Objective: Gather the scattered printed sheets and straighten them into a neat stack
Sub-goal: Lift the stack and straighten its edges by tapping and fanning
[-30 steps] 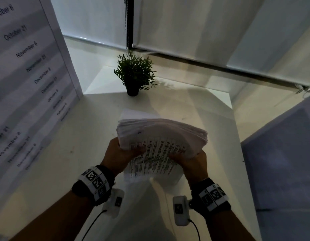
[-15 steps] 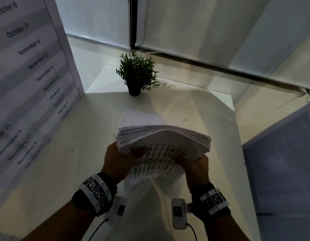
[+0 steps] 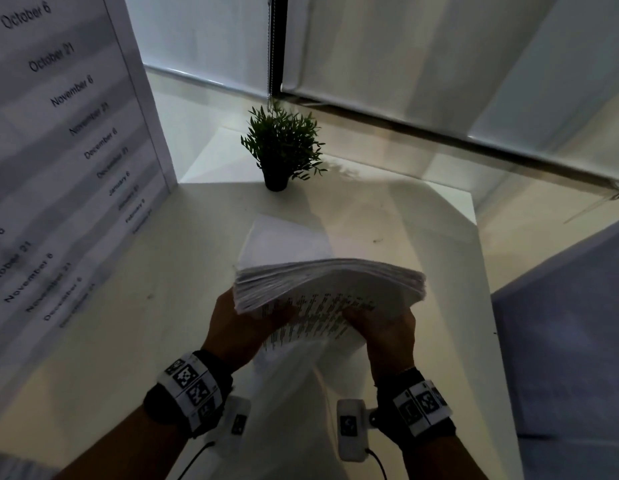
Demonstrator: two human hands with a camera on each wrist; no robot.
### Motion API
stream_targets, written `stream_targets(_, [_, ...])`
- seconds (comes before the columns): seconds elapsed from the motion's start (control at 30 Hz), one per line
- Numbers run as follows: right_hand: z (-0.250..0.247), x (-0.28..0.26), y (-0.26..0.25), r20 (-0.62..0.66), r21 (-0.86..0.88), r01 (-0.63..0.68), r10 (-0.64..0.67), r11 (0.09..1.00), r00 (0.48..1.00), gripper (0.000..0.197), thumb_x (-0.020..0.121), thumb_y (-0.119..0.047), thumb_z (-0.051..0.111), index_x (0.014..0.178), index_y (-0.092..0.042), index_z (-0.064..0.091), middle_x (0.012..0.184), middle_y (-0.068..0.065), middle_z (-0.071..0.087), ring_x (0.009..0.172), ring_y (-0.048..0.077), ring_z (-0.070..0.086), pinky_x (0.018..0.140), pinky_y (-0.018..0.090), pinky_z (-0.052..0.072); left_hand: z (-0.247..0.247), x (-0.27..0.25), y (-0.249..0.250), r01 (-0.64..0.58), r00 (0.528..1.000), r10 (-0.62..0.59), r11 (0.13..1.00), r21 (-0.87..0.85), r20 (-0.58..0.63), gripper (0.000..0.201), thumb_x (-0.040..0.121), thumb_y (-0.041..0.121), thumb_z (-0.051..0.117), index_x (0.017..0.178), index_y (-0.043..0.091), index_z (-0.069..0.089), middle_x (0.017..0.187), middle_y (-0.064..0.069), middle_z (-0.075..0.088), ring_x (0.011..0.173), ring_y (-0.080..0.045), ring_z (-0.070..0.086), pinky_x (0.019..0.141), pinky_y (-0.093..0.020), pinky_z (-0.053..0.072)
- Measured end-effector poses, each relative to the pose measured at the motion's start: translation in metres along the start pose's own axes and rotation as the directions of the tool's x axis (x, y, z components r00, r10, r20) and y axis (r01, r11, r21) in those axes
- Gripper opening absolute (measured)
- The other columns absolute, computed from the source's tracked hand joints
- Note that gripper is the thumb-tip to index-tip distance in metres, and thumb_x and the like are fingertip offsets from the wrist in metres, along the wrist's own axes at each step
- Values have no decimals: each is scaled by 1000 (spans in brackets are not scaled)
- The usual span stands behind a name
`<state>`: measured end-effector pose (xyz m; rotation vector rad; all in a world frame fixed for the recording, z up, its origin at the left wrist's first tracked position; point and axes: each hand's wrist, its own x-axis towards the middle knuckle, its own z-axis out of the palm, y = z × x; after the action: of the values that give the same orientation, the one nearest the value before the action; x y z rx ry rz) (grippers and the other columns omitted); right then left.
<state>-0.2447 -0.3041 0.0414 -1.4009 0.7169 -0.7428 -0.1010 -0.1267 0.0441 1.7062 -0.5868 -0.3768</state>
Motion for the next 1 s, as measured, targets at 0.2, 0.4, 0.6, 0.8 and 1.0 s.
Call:
stream_targets(0.2, [0,2,19,-61,-58,-95,92,994,994,49,52,-16,93,93,-32,71,92,-6,76,89,15,72,74,32,60,6,-4,-5,60,998,-60,998,-13,34,38,74,29,78,91,60,65,99,28,70,90,5,67,82,-30,60])
stream_targets(0.4, [-5,2,23,-62,-50,-76,73,996,995,50,53,-17,91,95,-32,68,96,-6,74,86,8,71,70,24,59,7,-2,-15,72,997,-73,997,26,36,49,76,24,78,86,68,60,90,42,64,87,14,63,75,-18,57])
stream_targets(0.6, [-4,-14,66,-32,-255,-220,219,942,975,24,78,-22,78,97,-28,65,94,-11,69,92,15,66,62,4,49,13,-4,-35,205,978,-207,977,55,36,42,80,26,74,88,65,61,88,27,70,90,-2,68,78,-28,57])
stream_targets(0.8, [4,9,65,41,-241,-266,283,934,958,31,86,-28,69,116,-23,60,105,-8,69,95,10,67,72,18,56,2,58,-24,286,945,-291,957,53,146,27,77,29,79,100,16,73,91,3,76,78,-7,73,67,-21,58])
stream_targets(1.0, [19,41,99,-80,-360,-409,409,838,909,20,96,-25,55,112,-13,59,105,5,66,98,25,64,81,30,49,13,126,-77,569,748,-636,762,307,192,51,64,38,86,99,6,68,96,-10,73,86,-28,70,82,-40,58])
